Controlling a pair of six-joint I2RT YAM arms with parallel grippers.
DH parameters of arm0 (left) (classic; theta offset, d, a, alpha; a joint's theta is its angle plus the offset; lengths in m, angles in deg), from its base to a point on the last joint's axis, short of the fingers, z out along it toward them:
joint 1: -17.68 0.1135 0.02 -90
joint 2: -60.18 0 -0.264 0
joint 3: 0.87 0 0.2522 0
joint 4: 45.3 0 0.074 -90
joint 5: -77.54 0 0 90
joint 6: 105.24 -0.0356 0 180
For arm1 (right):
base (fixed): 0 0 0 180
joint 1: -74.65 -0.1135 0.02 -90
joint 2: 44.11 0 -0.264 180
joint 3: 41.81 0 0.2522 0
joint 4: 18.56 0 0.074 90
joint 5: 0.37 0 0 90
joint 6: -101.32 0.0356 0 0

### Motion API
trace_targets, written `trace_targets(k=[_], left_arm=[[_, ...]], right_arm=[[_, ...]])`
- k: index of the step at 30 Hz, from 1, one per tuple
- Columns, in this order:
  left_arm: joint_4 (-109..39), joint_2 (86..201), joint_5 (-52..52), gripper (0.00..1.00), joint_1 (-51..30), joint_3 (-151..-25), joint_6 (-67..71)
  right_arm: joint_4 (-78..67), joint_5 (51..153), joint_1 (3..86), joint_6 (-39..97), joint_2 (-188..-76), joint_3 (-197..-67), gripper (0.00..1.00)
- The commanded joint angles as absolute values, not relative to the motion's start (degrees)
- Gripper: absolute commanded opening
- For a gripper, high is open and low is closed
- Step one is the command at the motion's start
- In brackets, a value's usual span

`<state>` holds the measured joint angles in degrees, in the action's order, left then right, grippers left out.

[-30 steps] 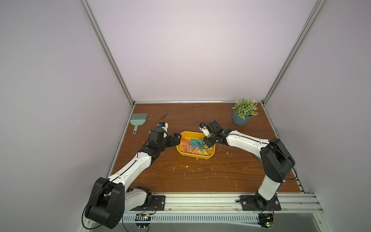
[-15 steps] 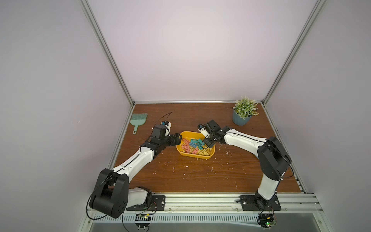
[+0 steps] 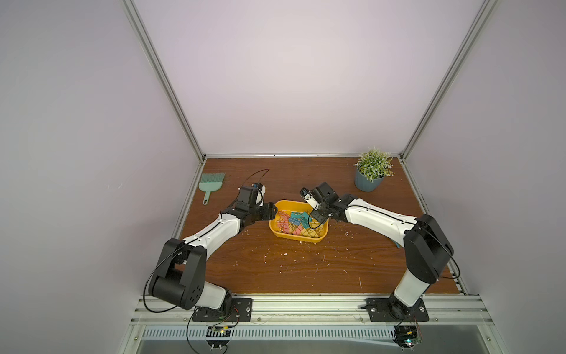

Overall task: Take out the binder clips from the storage box
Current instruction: Pick up the binder clip from the storage box, then adjust the storage box at the center of the board.

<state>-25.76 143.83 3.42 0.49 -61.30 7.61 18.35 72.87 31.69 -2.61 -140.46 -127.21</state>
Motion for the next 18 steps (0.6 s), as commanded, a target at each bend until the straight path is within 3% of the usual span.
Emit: trace_targets(k=[1,10,18], left_arm=[[-23.07,145.52,4.69,0.65,0.08,-63.33,6.04],[-22.08,148.64,4.27,0.48,0.01,-65.63,5.59],[-22.65,152.12,2.31,0.31,-0.42,-67.5,7.52]], right_arm=[[16.03,70.4,31.36,-3.88,-135.64,-126.24,0.01],[9.87,65.95,31.38,2.88,-123.59,-119.99,0.0],[4.21,64.67,35.21,18.2,-113.51,-110.64,0.0]])
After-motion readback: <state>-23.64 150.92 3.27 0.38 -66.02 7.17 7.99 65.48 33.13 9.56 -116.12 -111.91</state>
